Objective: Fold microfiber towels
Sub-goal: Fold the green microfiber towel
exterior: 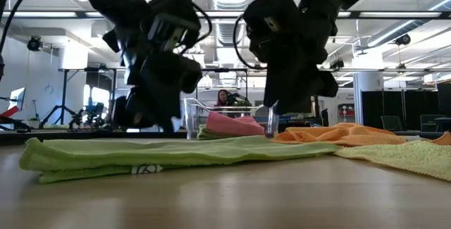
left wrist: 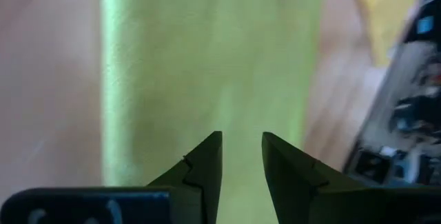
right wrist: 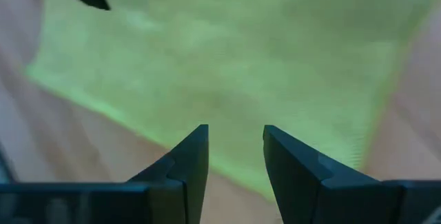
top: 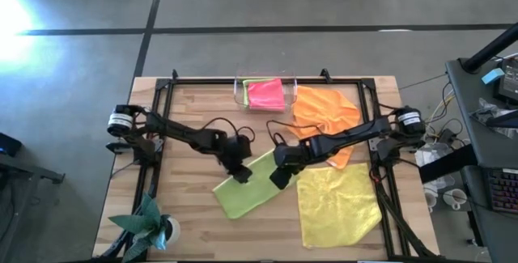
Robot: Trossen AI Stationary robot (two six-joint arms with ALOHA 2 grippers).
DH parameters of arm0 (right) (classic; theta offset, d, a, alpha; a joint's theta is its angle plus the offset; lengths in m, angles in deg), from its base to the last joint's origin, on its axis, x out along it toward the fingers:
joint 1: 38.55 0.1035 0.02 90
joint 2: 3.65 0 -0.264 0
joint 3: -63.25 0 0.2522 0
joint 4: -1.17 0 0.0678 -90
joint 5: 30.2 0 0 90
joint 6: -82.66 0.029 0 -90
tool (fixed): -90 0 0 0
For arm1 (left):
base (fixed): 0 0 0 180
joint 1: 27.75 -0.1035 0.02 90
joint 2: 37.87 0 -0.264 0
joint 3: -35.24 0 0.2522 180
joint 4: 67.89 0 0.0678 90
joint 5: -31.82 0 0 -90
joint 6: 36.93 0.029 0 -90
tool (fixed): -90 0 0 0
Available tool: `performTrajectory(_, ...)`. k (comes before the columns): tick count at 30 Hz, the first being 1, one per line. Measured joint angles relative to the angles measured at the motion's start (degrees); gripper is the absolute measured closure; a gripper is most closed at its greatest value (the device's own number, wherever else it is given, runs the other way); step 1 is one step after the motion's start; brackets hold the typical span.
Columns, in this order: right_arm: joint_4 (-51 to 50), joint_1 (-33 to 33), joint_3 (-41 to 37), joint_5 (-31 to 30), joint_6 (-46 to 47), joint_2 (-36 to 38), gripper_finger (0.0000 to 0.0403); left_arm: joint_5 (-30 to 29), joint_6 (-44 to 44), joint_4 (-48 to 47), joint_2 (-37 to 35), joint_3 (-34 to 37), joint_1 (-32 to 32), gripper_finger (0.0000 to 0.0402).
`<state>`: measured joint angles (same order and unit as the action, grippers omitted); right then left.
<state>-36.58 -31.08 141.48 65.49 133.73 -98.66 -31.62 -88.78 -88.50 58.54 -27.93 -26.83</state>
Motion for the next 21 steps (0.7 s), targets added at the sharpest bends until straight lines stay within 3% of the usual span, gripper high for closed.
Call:
performTrajectory(3, 0.5, 0.1, 0.0, 3.7, 1.9, -1.5, 0.0273, 0.0, -0.4, 1.3, -1.5, -0.7, 0.5, 0.0314)
performTrajectory(12, 0.3, 0.0, -0.1, 2.8, 2.6, -6.6, 0.0273, -0.3, 0.3, 0.5, -10.4, -0.8, 1.0, 0.0314)
performTrajectory(21, 1.5, -1.3, 0.1, -1.7, 2.4, -9.0, 0.0273, -9.0, 7.2, -5.0, -21.6, -0.4, 1.0, 0.0314)
